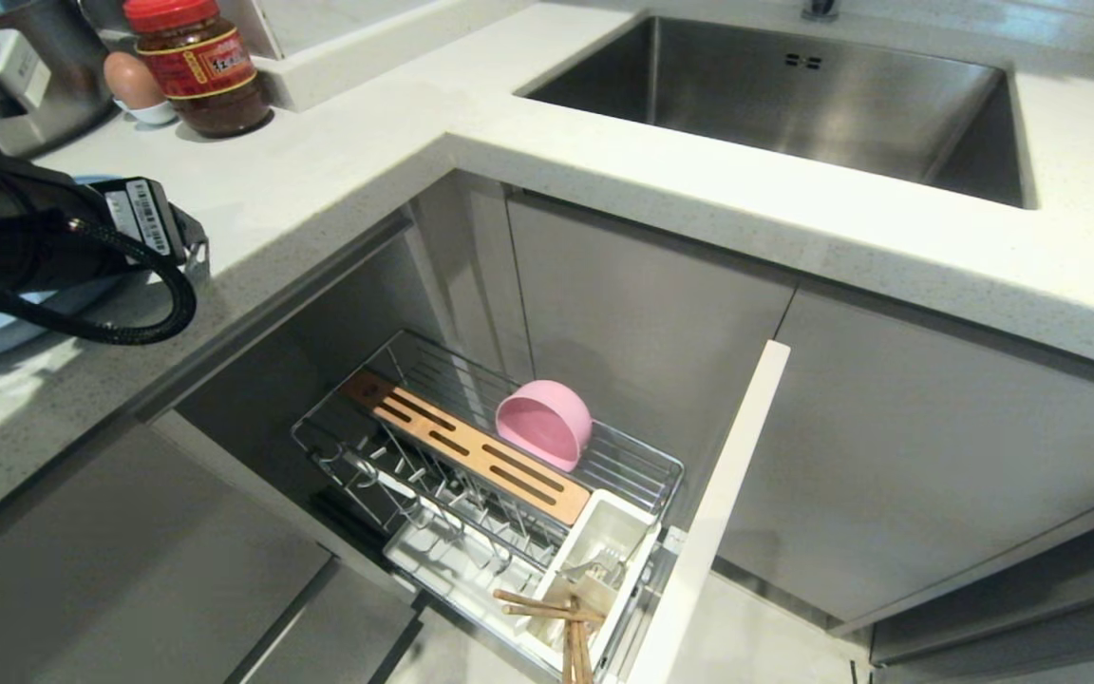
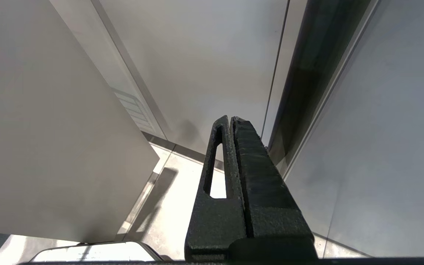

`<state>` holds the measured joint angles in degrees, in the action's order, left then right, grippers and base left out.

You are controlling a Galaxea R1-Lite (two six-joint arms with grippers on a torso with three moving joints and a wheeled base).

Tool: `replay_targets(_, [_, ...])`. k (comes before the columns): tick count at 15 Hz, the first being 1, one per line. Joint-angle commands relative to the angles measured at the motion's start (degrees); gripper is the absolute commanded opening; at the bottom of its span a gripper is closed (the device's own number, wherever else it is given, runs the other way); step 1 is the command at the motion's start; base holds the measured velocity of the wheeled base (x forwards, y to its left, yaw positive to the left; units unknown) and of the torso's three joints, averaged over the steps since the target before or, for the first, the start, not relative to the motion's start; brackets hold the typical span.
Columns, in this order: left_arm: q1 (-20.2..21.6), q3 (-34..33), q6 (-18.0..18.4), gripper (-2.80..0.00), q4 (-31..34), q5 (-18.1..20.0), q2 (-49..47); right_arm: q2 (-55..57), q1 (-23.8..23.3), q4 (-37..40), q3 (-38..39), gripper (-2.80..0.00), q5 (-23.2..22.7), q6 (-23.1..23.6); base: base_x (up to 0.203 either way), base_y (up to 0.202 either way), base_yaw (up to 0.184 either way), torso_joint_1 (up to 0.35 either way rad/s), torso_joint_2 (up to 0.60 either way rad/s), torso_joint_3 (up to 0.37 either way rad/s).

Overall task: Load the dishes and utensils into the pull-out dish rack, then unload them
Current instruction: Pick up the plate and place it in the cupboard

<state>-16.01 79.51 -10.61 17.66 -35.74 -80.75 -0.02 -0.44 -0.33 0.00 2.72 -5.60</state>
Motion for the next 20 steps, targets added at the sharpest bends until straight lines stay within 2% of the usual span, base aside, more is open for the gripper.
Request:
replay_targets(1, [0.0,-0.3,0.0,-2.80,0.4,-0.2,0.2,-0.2,0.0,0.0,0.0,-2.80,0.0,0.0,0.000,0.000,0.000,0.000,0.00,0.000])
replay_targets(8, [-0.1,-1.2,0.3,-2.80,0.5,0.1,1.3,-0.2,0.0,0.0,0.0,-2.80,0.0,0.0,0.000,0.000,0.000,0.000,0.00,0.000])
replay_targets(15, [-0.6,-1.9,1.8,-2.80,-1.0,0.3,8.6,-0.2,0.0,0.0,0.0,-2.80,0.0,0.0,0.000,0.000,0.000,0.000,0.00,0.000])
replay_targets(20, [-1.7,-2.1,5.2,-2.80,-18.6,0.4,11.7,-0.2,0.0,0.0,0.0,-2.80,0.0,0.0,0.000,0.000,0.000,0.000,0.00,0.000])
